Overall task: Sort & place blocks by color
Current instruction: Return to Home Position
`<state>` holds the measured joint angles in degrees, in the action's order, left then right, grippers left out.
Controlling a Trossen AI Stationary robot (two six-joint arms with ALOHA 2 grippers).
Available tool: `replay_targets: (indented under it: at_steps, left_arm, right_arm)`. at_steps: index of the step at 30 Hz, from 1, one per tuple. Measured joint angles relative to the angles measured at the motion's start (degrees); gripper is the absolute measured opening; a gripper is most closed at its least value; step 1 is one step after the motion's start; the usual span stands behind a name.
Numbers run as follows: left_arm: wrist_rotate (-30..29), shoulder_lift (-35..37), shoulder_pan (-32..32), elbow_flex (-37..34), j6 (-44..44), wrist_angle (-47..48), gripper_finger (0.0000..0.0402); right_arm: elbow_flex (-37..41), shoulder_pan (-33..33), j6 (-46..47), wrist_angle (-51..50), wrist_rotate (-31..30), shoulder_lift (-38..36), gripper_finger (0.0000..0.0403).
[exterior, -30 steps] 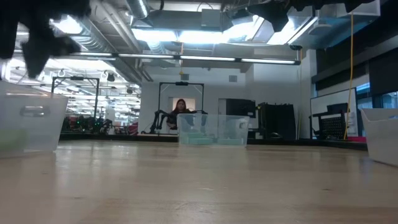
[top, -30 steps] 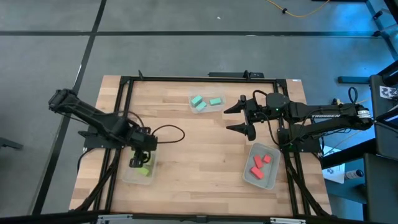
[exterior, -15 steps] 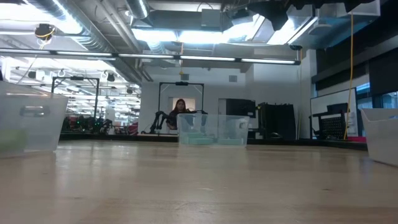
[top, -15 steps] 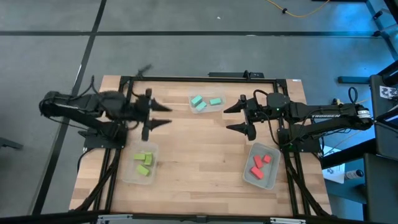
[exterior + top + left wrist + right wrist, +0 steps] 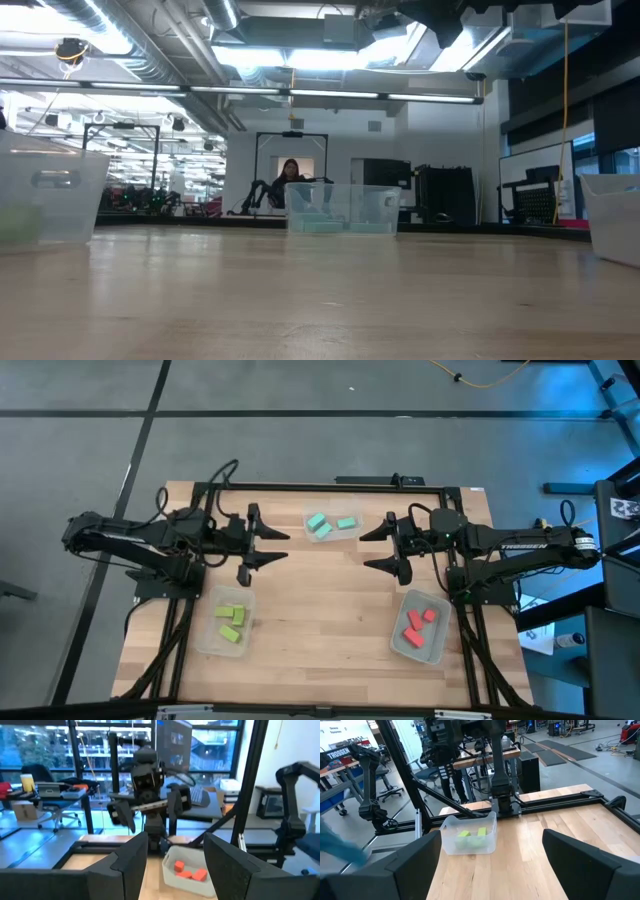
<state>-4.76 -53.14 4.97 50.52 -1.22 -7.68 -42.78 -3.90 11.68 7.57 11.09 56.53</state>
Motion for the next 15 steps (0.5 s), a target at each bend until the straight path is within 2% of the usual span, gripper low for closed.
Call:
replay_targets:
  at_steps: [15]
  left_arm:
    - [-0.3,-0.1,-0.1,0.1,0.1,0.7,0.0183]
  right_arm:
    - [0.0,0.0,-0.1,0.0,0.0,0.0,0.0351]
